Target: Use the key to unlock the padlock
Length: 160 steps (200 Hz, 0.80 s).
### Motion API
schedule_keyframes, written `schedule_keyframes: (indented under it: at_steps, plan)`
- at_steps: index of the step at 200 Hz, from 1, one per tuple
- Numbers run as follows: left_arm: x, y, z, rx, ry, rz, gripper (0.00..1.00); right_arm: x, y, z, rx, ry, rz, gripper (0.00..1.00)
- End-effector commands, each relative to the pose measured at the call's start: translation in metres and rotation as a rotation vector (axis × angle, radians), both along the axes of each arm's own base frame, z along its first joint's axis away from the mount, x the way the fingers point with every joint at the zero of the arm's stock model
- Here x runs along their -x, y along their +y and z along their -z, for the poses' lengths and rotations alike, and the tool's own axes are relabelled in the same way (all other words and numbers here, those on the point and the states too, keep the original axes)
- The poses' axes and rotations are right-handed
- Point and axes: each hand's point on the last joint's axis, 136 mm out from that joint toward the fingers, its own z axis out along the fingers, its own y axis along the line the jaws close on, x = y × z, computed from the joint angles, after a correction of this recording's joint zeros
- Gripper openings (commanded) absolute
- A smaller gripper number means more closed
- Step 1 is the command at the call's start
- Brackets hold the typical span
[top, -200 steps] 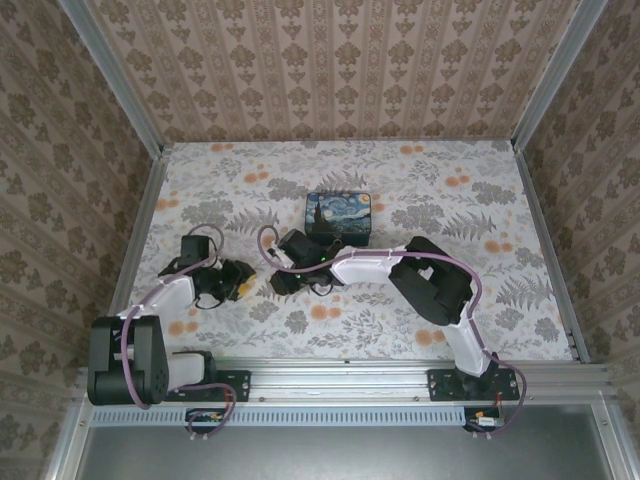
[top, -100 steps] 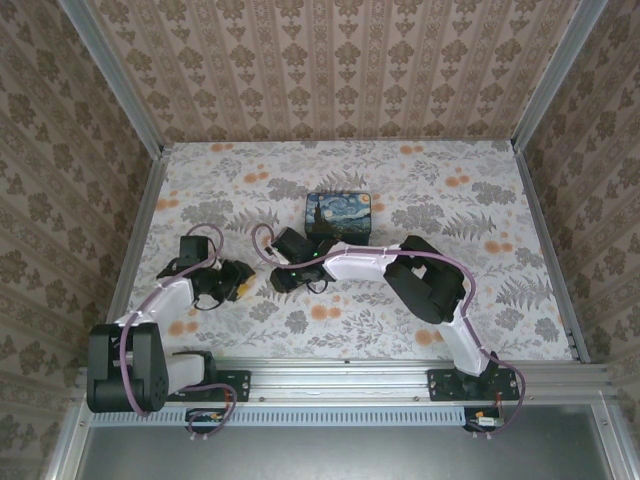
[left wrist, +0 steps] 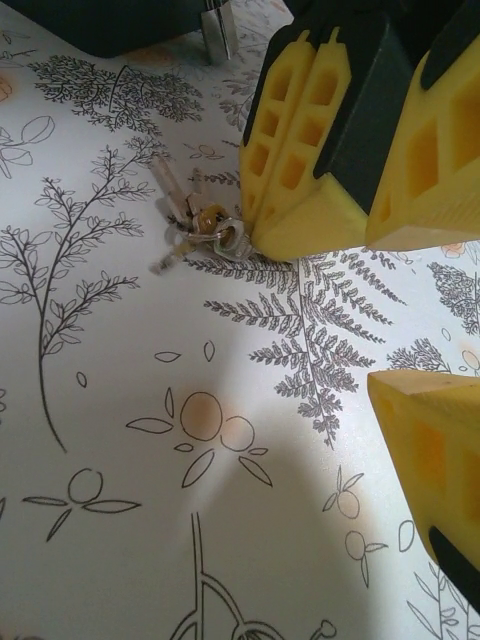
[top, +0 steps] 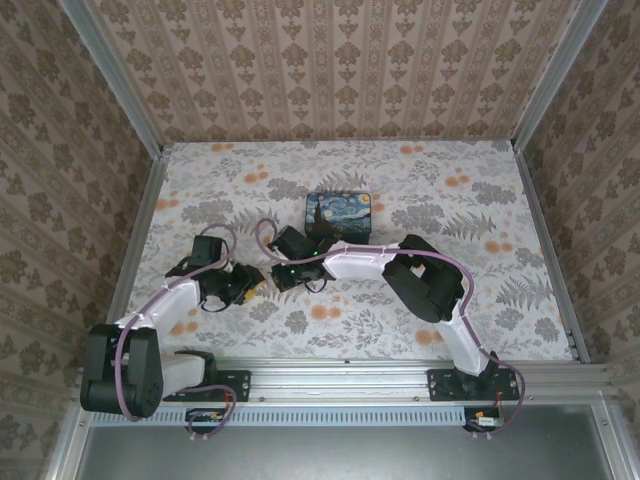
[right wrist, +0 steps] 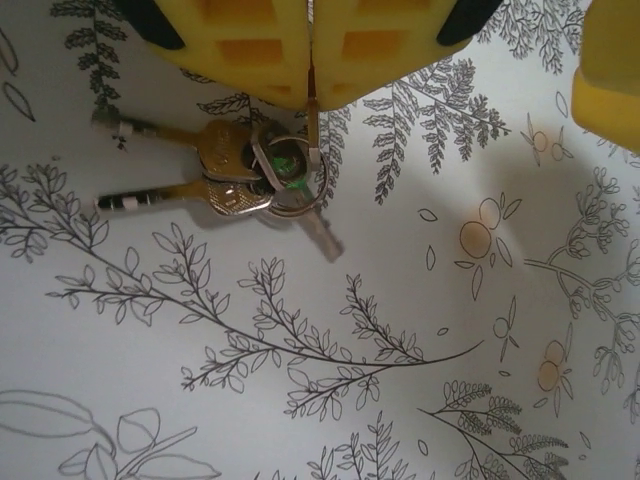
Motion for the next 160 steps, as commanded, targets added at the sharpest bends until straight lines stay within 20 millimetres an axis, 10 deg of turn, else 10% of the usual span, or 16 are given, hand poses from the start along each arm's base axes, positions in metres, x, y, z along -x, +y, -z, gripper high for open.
schedule_keyframes:
  at_steps: [1,160]
  plan:
    - [0.003,0.001,0.000,-0.006,-0.007,0.002,0.38,0.003,0.001,-0.009,-0.076,0.075,0.066,0.07]
    - [-0.035,-0.078,-0.031,0.387,-0.100,-0.093,0.20,-0.024,-0.052,-0.074,-0.649,0.391,0.709,0.05]
